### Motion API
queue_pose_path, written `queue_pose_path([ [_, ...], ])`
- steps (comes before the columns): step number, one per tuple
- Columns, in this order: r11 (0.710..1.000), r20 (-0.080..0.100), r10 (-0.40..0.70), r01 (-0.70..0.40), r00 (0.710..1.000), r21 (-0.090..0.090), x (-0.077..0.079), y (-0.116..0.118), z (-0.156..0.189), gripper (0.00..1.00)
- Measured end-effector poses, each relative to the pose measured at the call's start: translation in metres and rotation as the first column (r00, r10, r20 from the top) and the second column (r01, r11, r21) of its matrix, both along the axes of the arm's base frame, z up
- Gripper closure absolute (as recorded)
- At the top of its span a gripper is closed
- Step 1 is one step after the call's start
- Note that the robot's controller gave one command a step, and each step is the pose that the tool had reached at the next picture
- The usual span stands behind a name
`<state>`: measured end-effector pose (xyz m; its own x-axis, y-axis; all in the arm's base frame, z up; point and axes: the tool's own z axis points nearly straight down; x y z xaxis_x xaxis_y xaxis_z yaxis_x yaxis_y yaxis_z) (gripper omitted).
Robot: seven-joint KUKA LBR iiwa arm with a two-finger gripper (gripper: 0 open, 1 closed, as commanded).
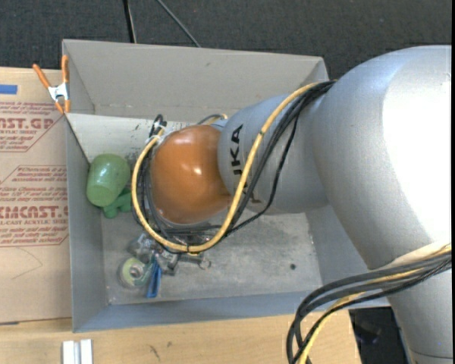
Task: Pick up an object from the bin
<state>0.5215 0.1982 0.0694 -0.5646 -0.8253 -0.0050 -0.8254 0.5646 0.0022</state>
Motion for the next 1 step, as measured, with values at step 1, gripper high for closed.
queue_pose_path([
  [1, 1.0, 0.002, -0.001, 0.001, 1.0, -0.003, 0.0003, 0.0011, 0.0332, 1.0],
])
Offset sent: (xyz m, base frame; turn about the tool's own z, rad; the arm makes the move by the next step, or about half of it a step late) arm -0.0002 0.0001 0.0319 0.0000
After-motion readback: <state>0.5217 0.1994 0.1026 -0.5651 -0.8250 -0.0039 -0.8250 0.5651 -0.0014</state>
